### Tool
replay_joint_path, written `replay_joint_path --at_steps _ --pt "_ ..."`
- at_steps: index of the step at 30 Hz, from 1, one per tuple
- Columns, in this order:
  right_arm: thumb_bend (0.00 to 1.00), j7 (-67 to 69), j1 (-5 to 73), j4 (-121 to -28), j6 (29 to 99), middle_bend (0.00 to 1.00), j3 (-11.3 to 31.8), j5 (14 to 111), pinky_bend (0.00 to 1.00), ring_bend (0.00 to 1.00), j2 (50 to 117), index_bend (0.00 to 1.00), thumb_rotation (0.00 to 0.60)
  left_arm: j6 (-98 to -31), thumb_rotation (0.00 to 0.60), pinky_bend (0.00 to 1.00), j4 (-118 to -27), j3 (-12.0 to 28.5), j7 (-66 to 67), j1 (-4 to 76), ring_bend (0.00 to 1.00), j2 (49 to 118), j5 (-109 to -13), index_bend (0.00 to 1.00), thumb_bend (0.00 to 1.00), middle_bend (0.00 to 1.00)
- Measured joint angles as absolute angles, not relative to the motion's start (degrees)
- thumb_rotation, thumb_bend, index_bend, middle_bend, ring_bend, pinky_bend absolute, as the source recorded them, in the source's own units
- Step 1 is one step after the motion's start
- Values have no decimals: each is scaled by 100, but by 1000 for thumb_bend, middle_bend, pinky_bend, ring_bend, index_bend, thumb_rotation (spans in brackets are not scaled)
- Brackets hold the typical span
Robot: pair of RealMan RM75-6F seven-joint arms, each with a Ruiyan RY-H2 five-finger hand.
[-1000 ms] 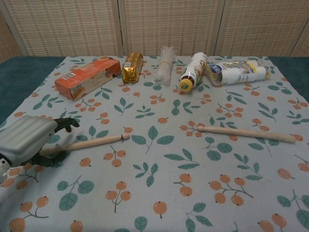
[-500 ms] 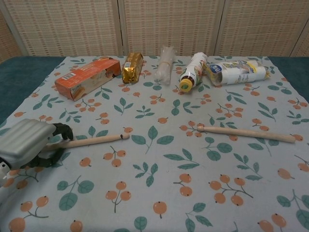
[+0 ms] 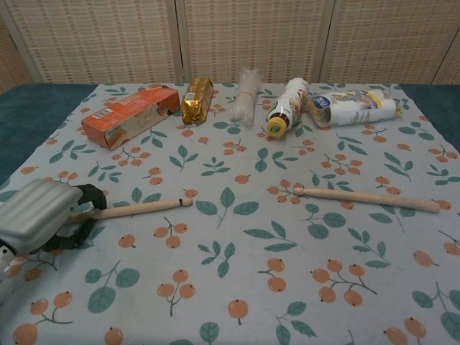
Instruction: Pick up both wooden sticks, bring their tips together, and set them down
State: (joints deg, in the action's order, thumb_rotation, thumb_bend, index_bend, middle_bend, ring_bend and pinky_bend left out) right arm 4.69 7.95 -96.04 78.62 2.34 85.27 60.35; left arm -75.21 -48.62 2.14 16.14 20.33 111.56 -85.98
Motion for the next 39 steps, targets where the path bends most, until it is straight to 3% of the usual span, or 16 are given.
replay_joint_path --at_steps 8,17,23,26,27,29,30,39 --pt "109 433 814 -9612 7798 40 238 8487 54 0 6039 59 600 -8019 600 1000 -4556 181 1205 2020 1000 11308 -8846 691 400 874" --pt "110 396 825 -9620 7755 39 238 8461 56 0 6044 61 600 -8476 600 1000 -4224 149 739 1985 1000 11474 -9075 709 413 893" --pt "110 387 890 -9552 7669 45 254 8461 151 10 6088 80 600 -8656 600 1000 -4324 232 643 1978 1000 11395 -9068 725 413 913" --pt "109 378 911 -9471 7682 112 280 8475 273 132 6133 116 600 -8732 600 1000 -4453 280 591 1984 1000 11295 -9071 727 413 913" --pt "109 370 918 -9447 7689 136 290 8476 337 204 6153 136 600 -8753 600 1000 -4491 295 575 1986 1000 11267 -9070 727 413 914" --pt "109 350 930 -9407 7686 202 304 8468 536 451 6177 207 600 -8789 600 1000 -4577 334 537 1990 1000 11213 -9060 728 413 914" --pt "109 335 952 -9358 7657 207 316 8446 590 506 6202 225 600 -8808 600 1000 -4636 364 510 1994 1000 11175 -9050 728 413 914" --pt "110 352 1445 -8474 6872 211 431 8197 728 635 6890 255 600 -9096 600 1000 -6241 816 346 2094 1000 9940 -9015 730 414 915"
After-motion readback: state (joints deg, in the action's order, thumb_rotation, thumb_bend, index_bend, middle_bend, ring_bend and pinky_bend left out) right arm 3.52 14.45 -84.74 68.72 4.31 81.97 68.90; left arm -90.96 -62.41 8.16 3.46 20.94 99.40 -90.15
